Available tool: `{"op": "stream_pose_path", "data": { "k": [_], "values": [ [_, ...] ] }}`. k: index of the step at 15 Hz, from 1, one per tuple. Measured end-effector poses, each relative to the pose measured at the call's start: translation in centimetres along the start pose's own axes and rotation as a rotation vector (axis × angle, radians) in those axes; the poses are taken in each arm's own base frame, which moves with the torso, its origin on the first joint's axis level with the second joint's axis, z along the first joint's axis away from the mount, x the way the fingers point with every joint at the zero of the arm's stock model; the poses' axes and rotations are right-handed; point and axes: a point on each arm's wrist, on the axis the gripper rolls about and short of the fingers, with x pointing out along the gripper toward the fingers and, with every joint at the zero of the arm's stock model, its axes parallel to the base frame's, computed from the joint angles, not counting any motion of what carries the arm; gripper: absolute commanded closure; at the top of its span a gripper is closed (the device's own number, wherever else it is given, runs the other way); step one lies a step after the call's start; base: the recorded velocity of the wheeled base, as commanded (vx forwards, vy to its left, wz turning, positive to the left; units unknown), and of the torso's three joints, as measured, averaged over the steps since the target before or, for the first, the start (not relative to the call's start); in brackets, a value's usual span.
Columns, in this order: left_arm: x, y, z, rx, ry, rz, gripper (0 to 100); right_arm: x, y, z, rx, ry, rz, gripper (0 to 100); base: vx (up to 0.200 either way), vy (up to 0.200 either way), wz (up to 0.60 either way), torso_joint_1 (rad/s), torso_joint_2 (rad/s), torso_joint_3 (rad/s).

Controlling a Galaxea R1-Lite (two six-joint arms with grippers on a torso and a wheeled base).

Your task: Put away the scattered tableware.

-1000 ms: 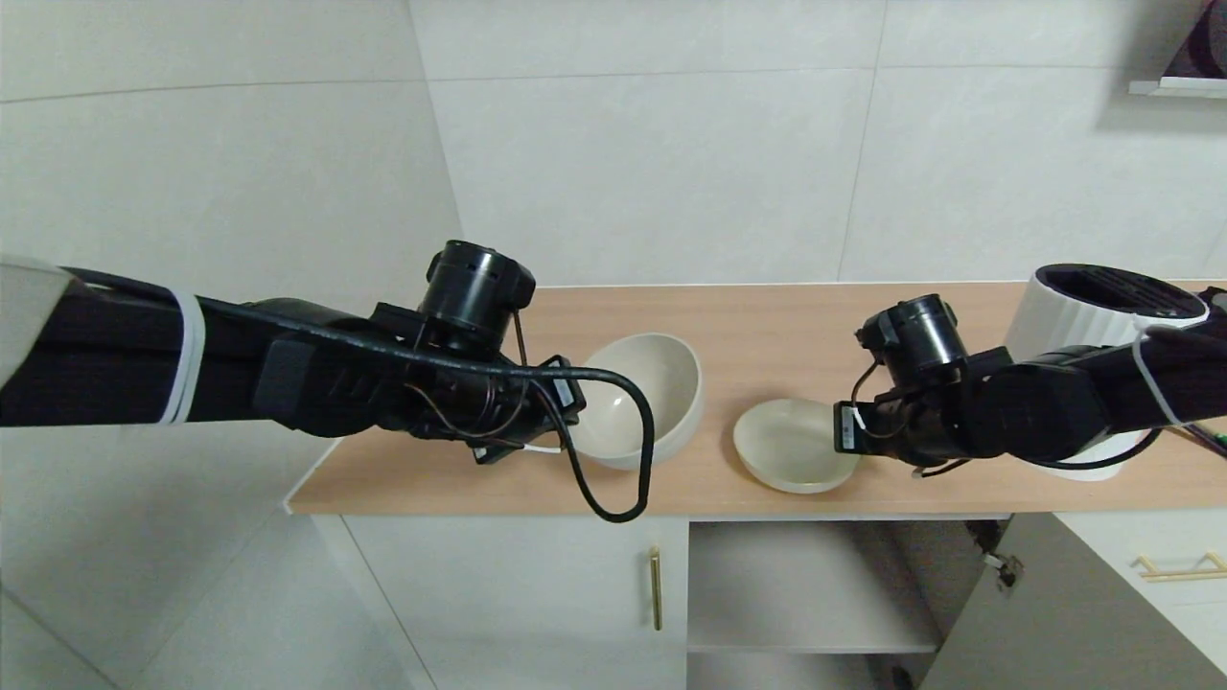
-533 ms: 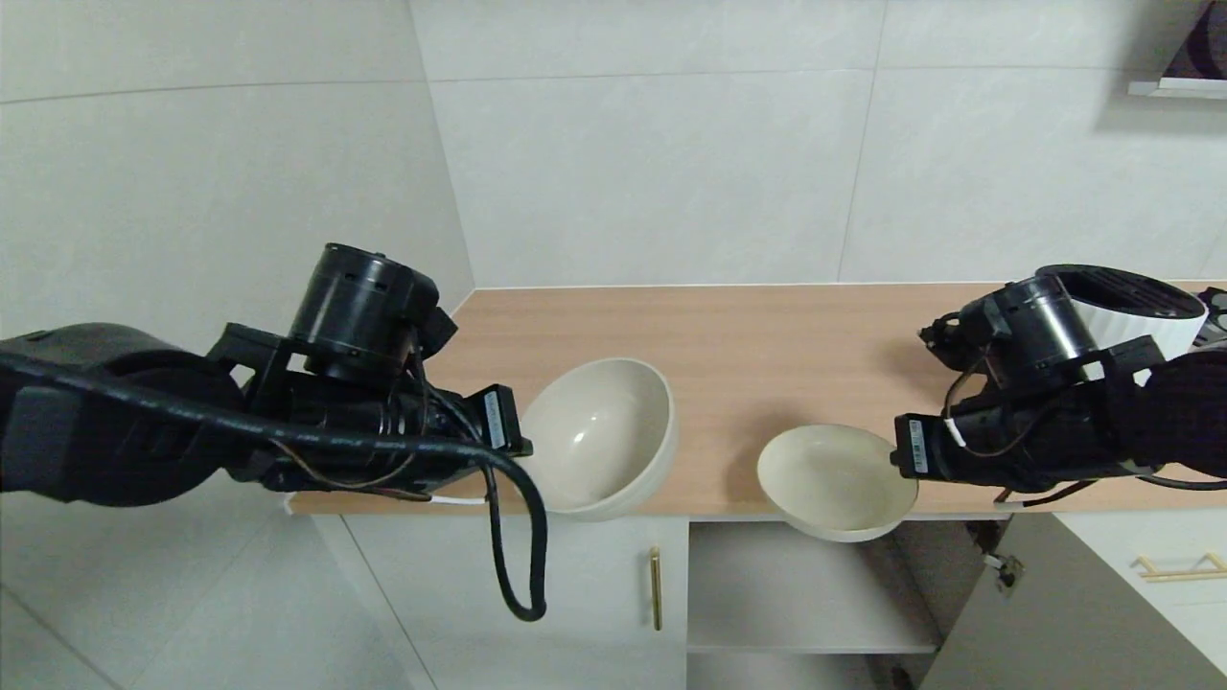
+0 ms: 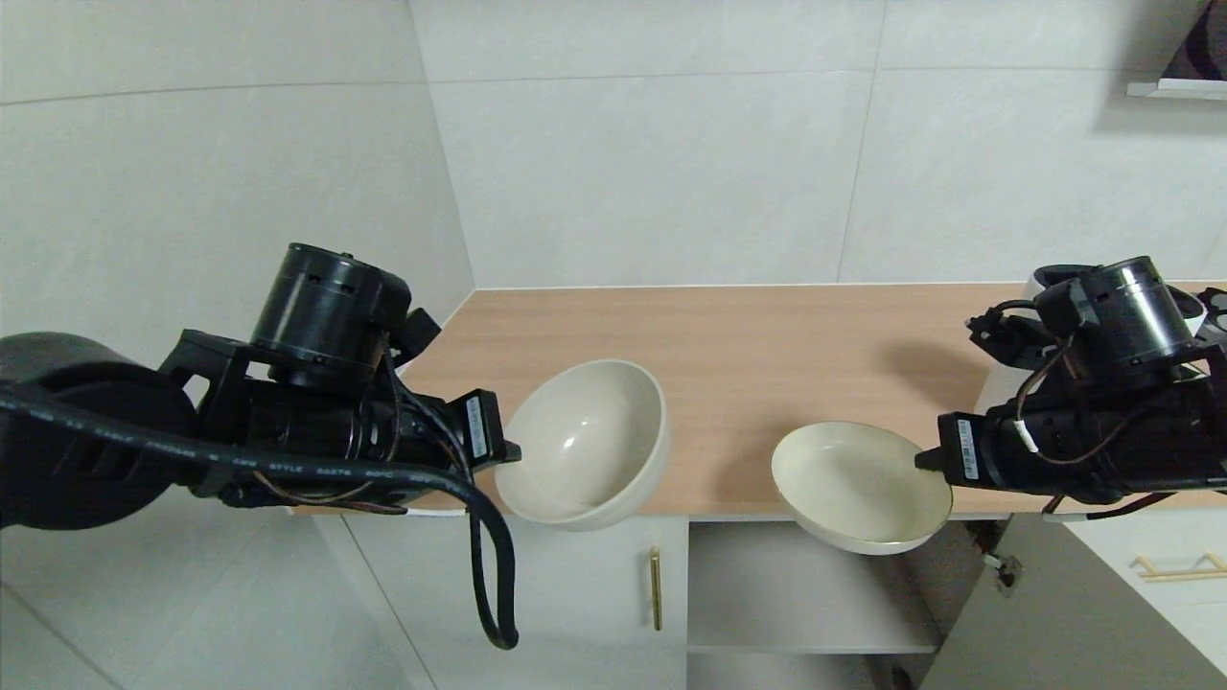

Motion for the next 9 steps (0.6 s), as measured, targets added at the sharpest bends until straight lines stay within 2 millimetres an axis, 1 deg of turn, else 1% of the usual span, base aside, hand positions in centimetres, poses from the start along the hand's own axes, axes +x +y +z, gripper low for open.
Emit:
{"op": "stream_pose_path", "data": {
  "k": [3, 9],
  "values": [
    [0.28, 0.03, 0.00, -0.002, 0.003, 0.004, 100, 0.27, -0.05, -0.09, -0.013, 0.007, -0.004, 100, -0.200, 0.000, 0.00, 0.002, 0.00, -0.002],
    [0.64, 0.19, -0.06, -0.003, 0.006, 0.022, 100, 0.65, -0.17, -0.38, -0.020, 0.025, -0.011, 100, 0.000, 0.000, 0.00, 0.000, 0.00, 0.000]
  ]
}}
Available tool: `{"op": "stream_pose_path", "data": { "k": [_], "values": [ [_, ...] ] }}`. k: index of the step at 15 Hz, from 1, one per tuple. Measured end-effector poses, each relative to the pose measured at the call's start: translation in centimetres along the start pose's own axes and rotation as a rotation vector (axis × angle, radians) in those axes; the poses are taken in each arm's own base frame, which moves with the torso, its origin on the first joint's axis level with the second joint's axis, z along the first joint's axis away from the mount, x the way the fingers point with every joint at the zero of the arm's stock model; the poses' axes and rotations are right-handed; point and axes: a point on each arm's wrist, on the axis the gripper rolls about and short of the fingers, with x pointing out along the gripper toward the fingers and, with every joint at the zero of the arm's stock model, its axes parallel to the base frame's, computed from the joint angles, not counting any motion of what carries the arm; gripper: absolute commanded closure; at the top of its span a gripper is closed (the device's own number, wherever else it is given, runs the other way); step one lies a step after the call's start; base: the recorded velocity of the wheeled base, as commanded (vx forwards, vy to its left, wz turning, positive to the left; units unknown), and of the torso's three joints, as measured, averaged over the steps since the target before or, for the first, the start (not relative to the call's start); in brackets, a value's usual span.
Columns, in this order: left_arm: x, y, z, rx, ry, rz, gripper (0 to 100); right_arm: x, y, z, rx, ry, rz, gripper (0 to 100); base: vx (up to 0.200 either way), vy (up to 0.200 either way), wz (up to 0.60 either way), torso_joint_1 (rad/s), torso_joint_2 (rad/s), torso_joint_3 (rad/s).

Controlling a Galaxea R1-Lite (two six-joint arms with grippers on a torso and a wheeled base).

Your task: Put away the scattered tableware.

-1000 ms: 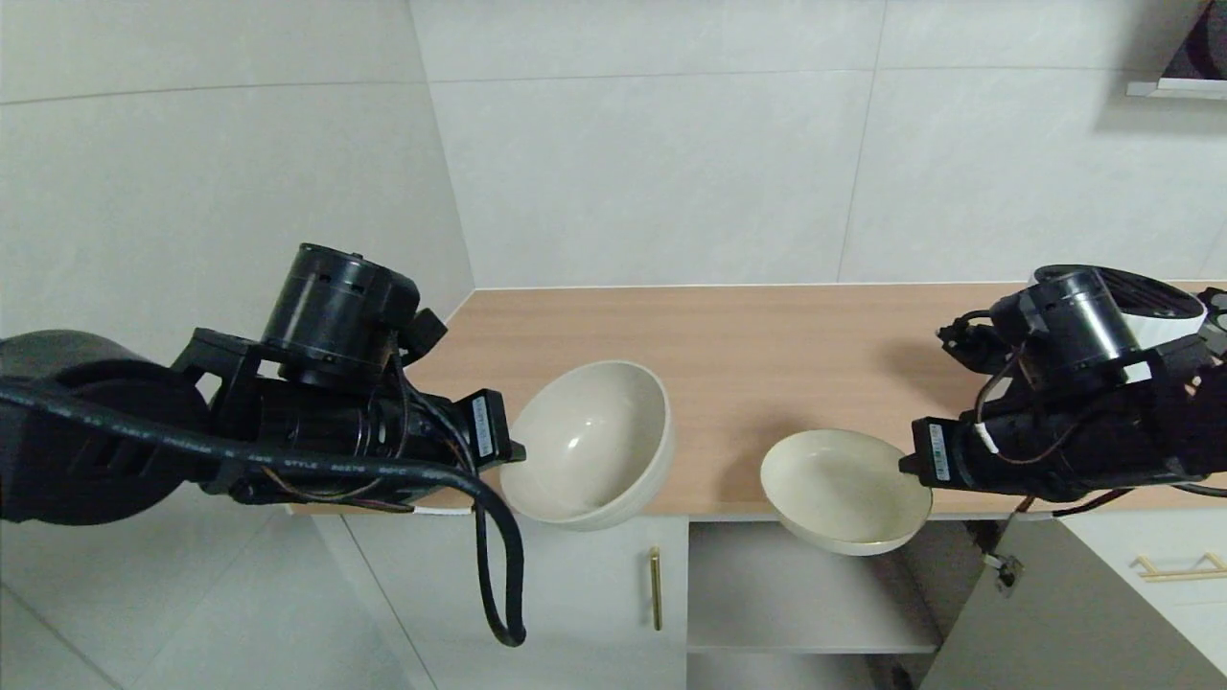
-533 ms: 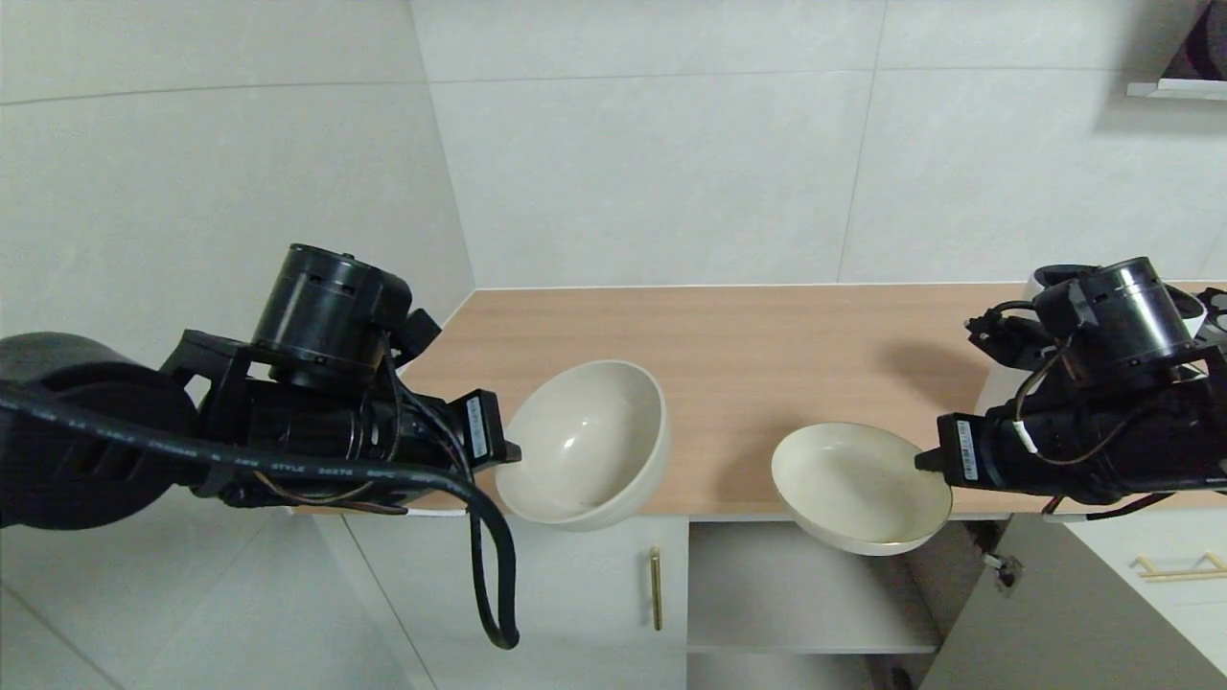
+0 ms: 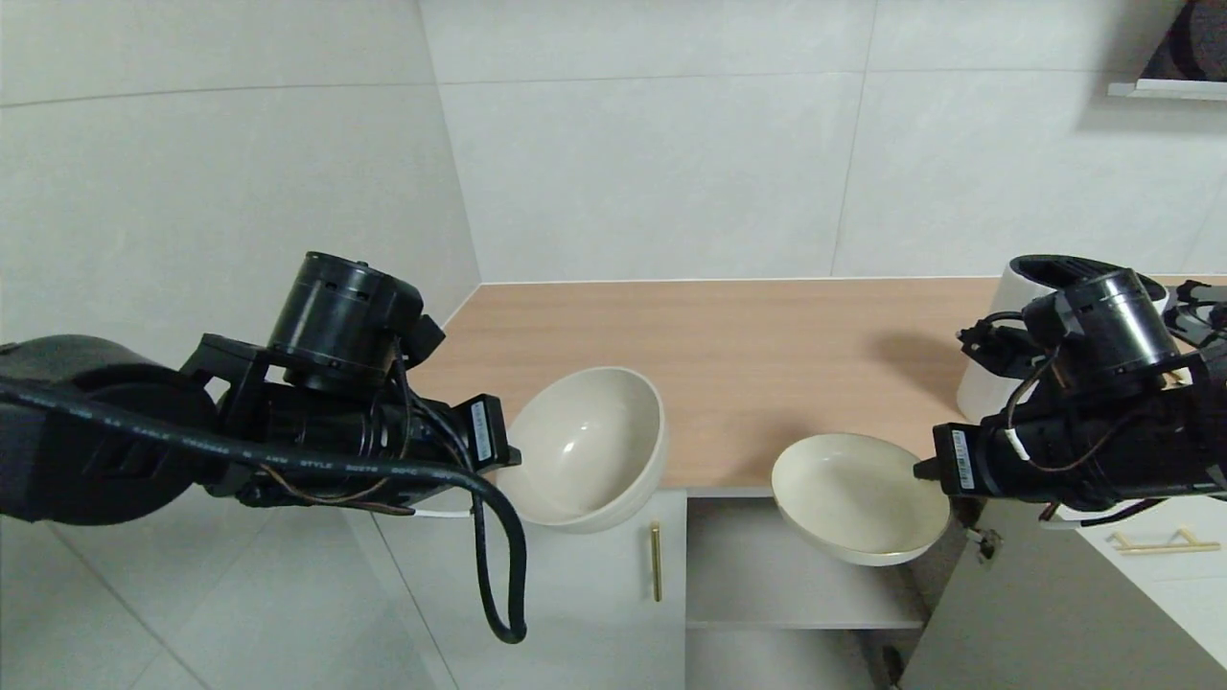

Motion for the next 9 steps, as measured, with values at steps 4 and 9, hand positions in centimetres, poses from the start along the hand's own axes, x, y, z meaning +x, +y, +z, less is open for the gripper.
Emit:
{"op": "stream_pose_path", "data": {
  "k": [4, 9],
  "values": [
    [0.03, -0.04, -0.01, 0.001, 0.001, -0.002, 100, 0.36, 0.02, -0.09, -0.003, 0.010, -0.004, 100, 0.000, 0.000, 0.00, 0.000, 0.00, 0.000],
    [0.03, -0.03, 0.04, 0.000, 0.000, -0.002, 100, 0.57, -0.02, -0.26, -0.024, 0.019, -0.010, 100, 0.000, 0.000, 0.00, -0.055, 0.12, 0.066]
  ]
}}
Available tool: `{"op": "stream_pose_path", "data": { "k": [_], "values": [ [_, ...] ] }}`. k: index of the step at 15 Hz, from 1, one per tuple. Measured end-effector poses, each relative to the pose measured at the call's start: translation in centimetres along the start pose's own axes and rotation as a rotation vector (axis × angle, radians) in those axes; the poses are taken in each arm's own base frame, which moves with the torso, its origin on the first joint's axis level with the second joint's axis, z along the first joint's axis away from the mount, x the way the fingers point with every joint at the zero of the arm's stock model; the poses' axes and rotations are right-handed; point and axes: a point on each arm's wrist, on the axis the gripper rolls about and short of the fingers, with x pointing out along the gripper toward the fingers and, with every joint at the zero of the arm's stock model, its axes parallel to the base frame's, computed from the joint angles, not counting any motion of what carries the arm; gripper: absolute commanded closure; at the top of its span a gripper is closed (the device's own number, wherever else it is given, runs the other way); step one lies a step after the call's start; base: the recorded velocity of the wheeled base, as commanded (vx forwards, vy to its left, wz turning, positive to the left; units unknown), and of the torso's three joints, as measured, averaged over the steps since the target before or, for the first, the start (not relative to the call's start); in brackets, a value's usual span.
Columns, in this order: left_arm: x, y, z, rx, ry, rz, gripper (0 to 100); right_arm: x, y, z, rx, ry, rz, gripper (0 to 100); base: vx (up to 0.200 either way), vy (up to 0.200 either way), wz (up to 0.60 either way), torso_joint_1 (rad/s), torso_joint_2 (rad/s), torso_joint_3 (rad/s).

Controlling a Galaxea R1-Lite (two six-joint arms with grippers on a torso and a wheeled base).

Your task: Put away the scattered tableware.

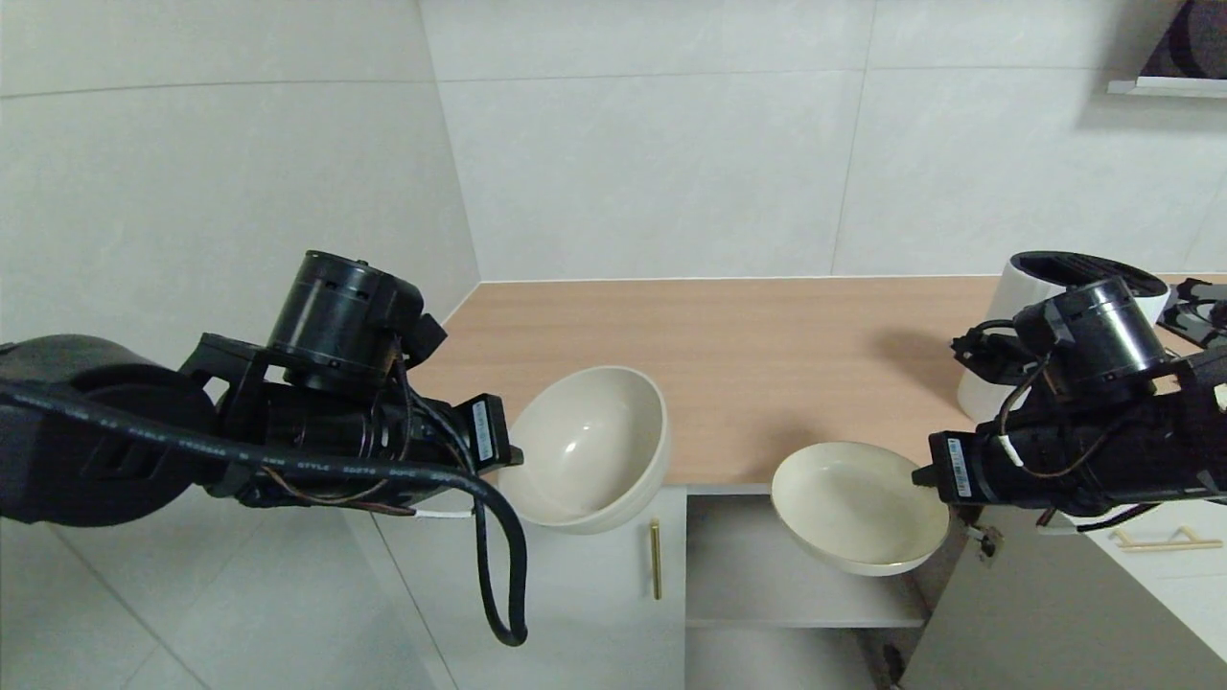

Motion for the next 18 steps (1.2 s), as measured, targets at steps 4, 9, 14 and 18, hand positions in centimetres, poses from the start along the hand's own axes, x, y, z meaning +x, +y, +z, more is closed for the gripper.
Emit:
{"op": "stream_pose_path", "data": {
  "k": [4, 9, 14, 18],
  "values": [
    [0.02, 0.03, -0.01, 0.001, 0.002, 0.002, 100, 0.11, 0.08, -0.11, -0.003, 0.006, 0.001, 100, 0.000, 0.000, 0.00, -0.200, 0.47, 0.260],
    [-0.11, 0.07, -0.10, 0.020, 0.002, 0.001, 100, 0.35, 0.23, -0.34, -0.009, 0.018, 0.004, 100, 0.000, 0.000, 0.00, -0.203, 0.49, 0.282],
    [-0.16, 0.08, -0.09, 0.021, 0.000, 0.001, 100, 0.44, 0.31, -0.46, -0.013, 0.024, 0.005, 100, 0.000, 0.000, 0.00, -0.175, 0.47, 0.291],
    [-0.15, 0.07, -0.10, 0.021, 0.001, 0.000, 100, 0.59, 0.28, -0.79, -0.039, 0.037, 0.006, 100, 0.000, 0.000, 0.00, -0.150, 0.46, 0.301]
  ]
}}
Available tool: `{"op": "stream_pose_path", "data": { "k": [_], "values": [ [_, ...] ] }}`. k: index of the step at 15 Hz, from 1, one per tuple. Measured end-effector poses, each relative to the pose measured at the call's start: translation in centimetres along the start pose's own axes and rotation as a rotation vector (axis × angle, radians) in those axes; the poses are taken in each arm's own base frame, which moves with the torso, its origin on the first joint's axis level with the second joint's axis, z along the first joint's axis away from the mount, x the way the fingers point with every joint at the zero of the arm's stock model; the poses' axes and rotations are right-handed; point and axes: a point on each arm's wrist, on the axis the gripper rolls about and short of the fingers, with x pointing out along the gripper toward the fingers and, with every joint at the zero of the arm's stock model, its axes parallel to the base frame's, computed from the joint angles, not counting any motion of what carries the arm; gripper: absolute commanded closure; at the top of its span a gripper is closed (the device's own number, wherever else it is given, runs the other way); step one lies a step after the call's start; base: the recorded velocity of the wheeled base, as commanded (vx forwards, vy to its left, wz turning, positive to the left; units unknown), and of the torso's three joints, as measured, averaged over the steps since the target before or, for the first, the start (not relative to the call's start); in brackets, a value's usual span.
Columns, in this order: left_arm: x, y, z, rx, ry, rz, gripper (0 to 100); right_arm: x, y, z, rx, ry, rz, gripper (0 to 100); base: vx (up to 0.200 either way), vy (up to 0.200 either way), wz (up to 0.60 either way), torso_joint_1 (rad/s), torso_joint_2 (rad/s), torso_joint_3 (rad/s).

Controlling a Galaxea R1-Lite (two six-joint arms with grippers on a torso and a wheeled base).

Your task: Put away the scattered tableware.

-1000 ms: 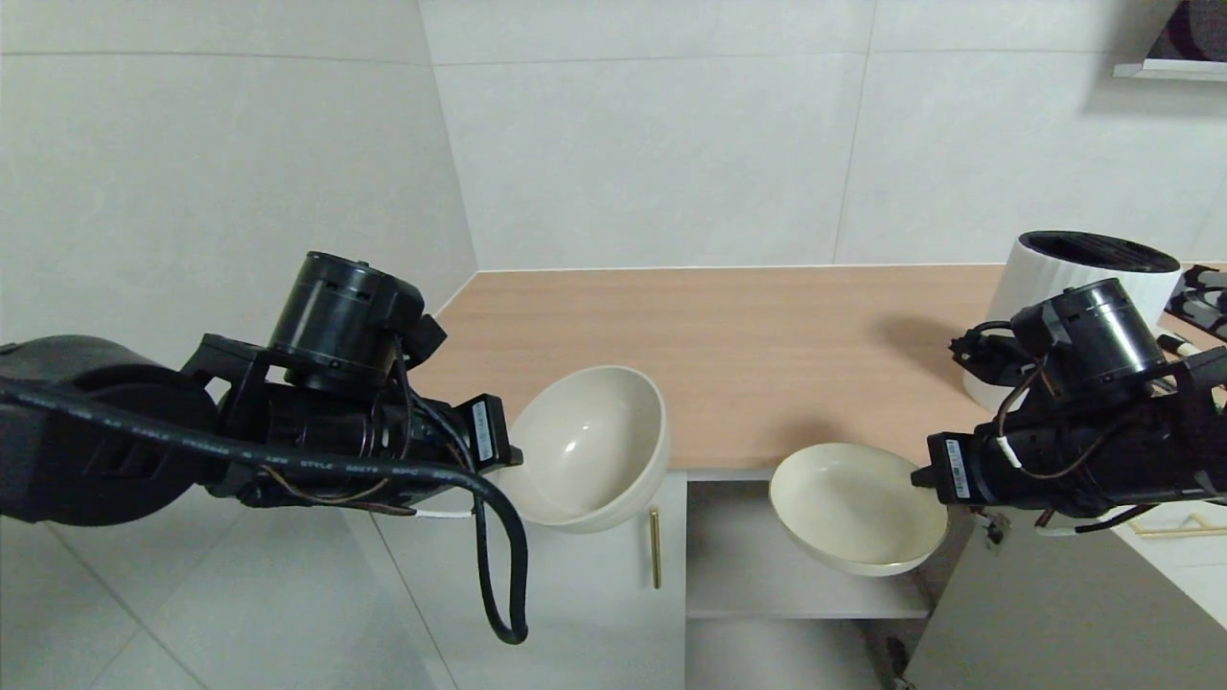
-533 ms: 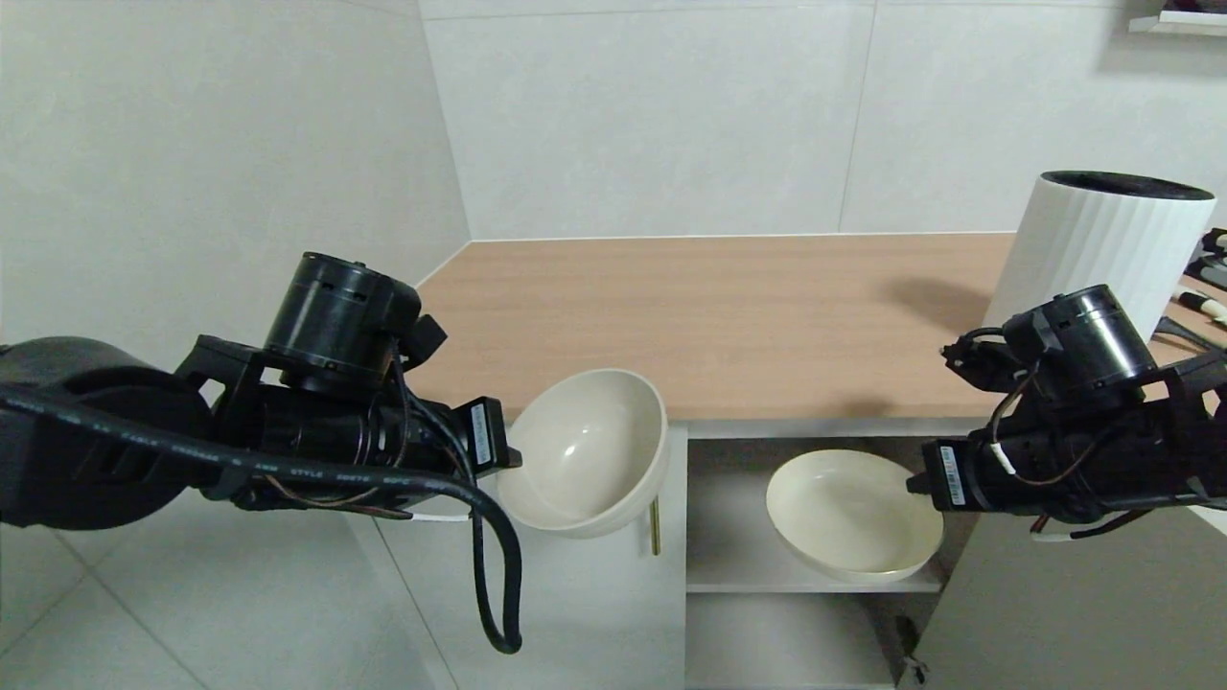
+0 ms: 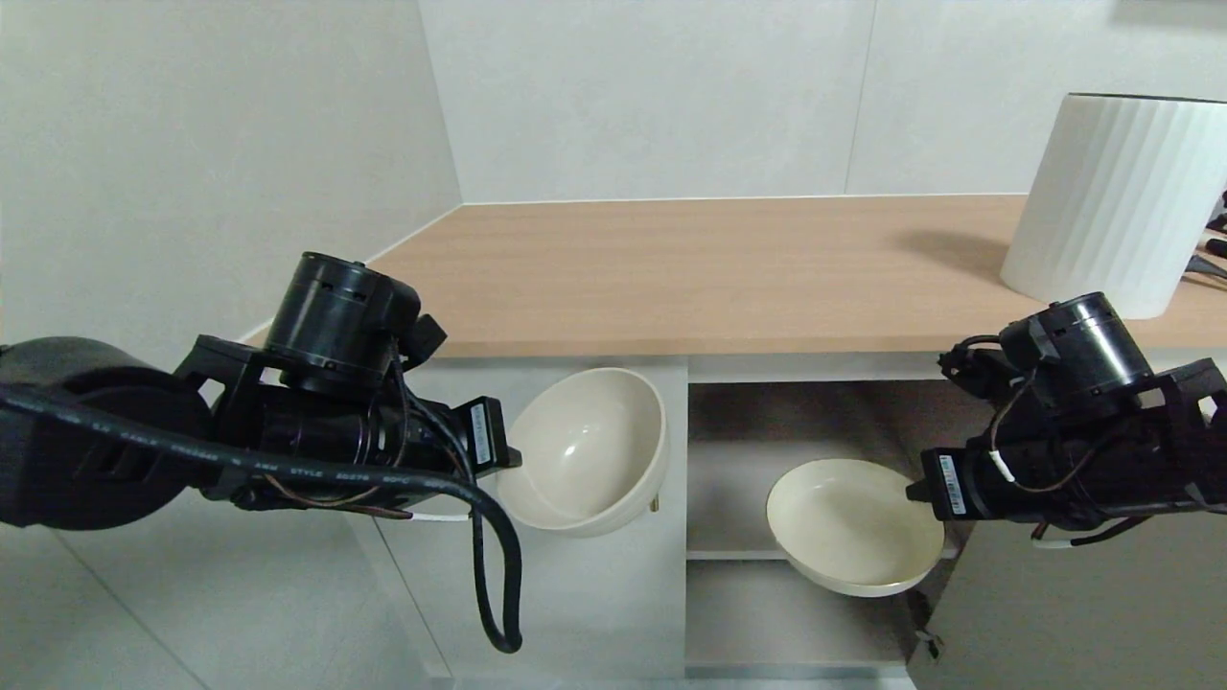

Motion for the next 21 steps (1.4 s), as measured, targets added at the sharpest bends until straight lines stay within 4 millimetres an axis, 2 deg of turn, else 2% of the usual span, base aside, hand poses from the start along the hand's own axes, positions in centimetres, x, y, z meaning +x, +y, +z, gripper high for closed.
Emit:
{"op": "stream_pose_path", "data": {
  "k": [4, 9, 12, 16, 21],
  "values": [
    [0.0, 0.0, 0.0, 0.000, 0.001, 0.001, 100, 0.2, 0.0, -0.1, -0.003, 0.007, 0.000, 100, 0.000, 0.000, 0.00, -0.089, 0.35, 0.245],
    [0.0, 0.0, 0.0, 0.000, 0.001, 0.000, 100, 0.3, 0.0, -0.1, -0.003, 0.011, -0.001, 100, 0.000, 0.000, 0.00, -0.008, 0.03, 0.017],
    [0.0, 0.0, 0.0, 0.000, 0.000, 0.001, 100, 1.0, 0.2, -0.4, -0.014, 0.037, -0.002, 100, 0.000, 0.000, 0.00, 0.000, 0.00, 0.000],
    [0.0, 0.0, 0.0, 0.002, 0.000, 0.001, 100, 3.8, 0.8, -1.9, -0.084, 0.144, -0.006, 100, 0.000, 0.000, 0.00, 0.000, 0.00, 0.000],
    [0.0, 0.0, 0.0, 0.004, 0.003, 0.000, 100, 9.9, 1.3, -2.8, -0.068, 0.157, -0.009, 100, 0.000, 0.000, 0.00, 0.000, 0.00, 0.000]
  ]
}}
